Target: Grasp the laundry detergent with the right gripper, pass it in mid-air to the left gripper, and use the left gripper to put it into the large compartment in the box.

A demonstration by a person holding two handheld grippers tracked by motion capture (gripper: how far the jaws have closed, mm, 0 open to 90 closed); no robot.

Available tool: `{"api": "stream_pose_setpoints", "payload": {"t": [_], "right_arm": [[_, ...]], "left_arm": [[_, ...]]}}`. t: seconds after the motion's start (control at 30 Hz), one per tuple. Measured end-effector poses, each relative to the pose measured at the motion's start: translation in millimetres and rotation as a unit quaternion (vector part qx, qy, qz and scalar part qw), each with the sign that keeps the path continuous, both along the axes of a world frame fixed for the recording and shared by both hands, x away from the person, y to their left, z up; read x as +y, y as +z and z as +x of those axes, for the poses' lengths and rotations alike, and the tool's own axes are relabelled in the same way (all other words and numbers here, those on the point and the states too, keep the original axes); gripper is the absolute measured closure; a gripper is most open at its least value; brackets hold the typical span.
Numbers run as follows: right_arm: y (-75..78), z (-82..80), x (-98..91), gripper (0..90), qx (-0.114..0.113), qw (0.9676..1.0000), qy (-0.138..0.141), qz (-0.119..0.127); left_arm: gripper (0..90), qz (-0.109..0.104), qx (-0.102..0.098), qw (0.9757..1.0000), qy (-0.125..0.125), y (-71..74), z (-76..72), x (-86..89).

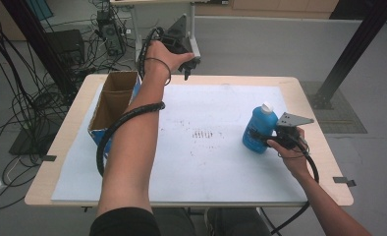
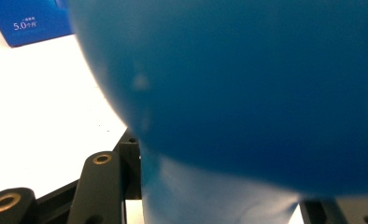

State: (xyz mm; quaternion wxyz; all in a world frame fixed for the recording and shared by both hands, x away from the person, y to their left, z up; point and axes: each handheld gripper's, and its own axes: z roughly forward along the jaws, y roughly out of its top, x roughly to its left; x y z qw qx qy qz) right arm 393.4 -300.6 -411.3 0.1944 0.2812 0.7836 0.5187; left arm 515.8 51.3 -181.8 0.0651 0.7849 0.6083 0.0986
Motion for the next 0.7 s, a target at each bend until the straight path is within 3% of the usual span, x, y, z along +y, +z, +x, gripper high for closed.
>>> {"api": "stream_pose_setpoints", "payload": {"t": [0.7], "right_arm": [[0.3, 0.0, 0.1, 45.5, 0.001, 1.0, 0.0, 0.0]], "left_arm": [[5.5, 0.001, 0.003, 1.0, -0.007, 1.2, -0.2, -2.3]]}}
